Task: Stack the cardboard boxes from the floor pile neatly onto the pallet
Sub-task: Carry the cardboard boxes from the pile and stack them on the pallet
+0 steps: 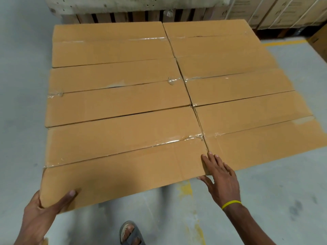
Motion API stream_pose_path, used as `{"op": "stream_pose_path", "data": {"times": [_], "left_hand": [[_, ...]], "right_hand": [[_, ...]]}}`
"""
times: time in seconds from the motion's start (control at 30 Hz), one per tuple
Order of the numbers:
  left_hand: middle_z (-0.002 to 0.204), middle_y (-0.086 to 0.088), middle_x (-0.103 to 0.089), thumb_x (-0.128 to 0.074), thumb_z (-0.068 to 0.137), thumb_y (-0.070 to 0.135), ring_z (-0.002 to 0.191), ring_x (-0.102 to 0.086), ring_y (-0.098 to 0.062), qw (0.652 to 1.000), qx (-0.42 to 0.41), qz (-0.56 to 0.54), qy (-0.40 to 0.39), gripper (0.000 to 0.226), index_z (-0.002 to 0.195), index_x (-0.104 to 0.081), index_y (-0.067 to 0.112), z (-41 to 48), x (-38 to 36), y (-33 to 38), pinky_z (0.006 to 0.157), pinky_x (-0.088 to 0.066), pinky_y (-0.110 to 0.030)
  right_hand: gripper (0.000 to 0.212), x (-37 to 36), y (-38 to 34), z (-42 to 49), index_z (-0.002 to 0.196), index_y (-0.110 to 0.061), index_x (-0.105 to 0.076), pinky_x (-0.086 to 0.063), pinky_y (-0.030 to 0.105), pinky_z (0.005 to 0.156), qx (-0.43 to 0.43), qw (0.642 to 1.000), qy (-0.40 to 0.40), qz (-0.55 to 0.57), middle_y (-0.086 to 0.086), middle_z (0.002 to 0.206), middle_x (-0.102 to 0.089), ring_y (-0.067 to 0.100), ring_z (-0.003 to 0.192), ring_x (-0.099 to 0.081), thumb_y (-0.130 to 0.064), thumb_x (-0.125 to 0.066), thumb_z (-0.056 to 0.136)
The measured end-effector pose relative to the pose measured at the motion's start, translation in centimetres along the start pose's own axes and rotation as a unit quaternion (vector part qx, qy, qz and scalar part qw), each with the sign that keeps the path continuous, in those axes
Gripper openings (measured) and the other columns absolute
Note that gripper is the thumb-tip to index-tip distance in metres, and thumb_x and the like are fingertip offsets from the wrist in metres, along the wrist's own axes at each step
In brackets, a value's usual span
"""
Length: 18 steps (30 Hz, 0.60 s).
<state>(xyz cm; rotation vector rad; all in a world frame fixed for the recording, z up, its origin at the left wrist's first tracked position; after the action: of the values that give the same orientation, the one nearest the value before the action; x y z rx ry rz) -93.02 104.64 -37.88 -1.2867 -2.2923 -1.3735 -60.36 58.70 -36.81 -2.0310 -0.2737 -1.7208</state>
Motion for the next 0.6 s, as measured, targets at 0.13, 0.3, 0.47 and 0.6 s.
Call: {"op": "stream_pose_path", "data": {"times": [0.13,0.3,0.47,0.6], "left_hand": [[0.127,-0.015,-0.064,-0.095,0.025,0.072,0.114,-0.061,-0.041,0.999,0.026,0.024,-0.014,0.136,0.141,-0.053,0.016,-0.2,0.2,0.3,0.102,-0.05,-0.059],[0.142,-0.018,-0.056,-0.093,0.017,0.074,0.123,-0.057,-0.047,0.996,0.02,0.086,0.0,0.151,0.15,-0.041,0.024,1.1,1.3,0.0,0.102,-0.049,-0.065],[0.135,-0.035,-0.053,-0.051,0.066,0.095,0.125,-0.05,-0.055,0.926,-0.278,0.242,0.081,0.126,0.135,-0.05,-0.01,-3.9,-5.4,7.9,0.11,-0.038,-0.064],[0.145,-0.026,-0.056,-0.049,0.091,0.073,0.133,-0.054,-0.045,0.849,-0.471,0.24,-0.006,0.093,0.135,-0.059,-0.008,-14.0,-18.9,13.0,0.109,-0.041,-0.056]], "right_hand": [[0.072,0.1,-0.2,0.0,0.157,-0.038,-0.023,-0.023,0.029,0.114,0.0,1.0,-0.012,0.01,-0.009,0.162,-0.029,0.013,0.149,-0.029,-0.068,-0.03,0.092],[0.081,0.5,0.1,-0.1,0.157,-0.045,-0.012,-0.025,0.032,0.121,-0.013,0.994,-0.052,0.098,-0.014,0.167,-0.006,0.006,0.154,-0.005,-0.056,-0.06,0.092],[0.093,3.1,3.4,-1.1,0.157,-0.041,-0.016,-0.014,0.029,0.124,-0.044,0.988,-0.009,0.148,-0.011,0.167,-0.012,0.001,0.154,-0.002,-0.018,-0.075,0.088],[0.078,6.4,12.2,-2.0,0.15,-0.02,-0.045,-0.008,0.031,0.124,-0.12,0.98,0.07,0.145,0.003,0.162,-0.032,0.018,0.15,-0.027,-0.005,-0.078,0.081]]}}
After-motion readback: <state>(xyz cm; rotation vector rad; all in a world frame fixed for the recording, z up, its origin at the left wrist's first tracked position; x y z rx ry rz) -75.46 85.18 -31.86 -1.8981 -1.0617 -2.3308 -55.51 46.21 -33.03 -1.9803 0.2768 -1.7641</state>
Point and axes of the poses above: each hand's wrist, its own z-axis towards the middle knuckle, its own x-axis out of the back of the hand, y = z × x, the point moved 10 cm from there along z, towards the middle knuckle
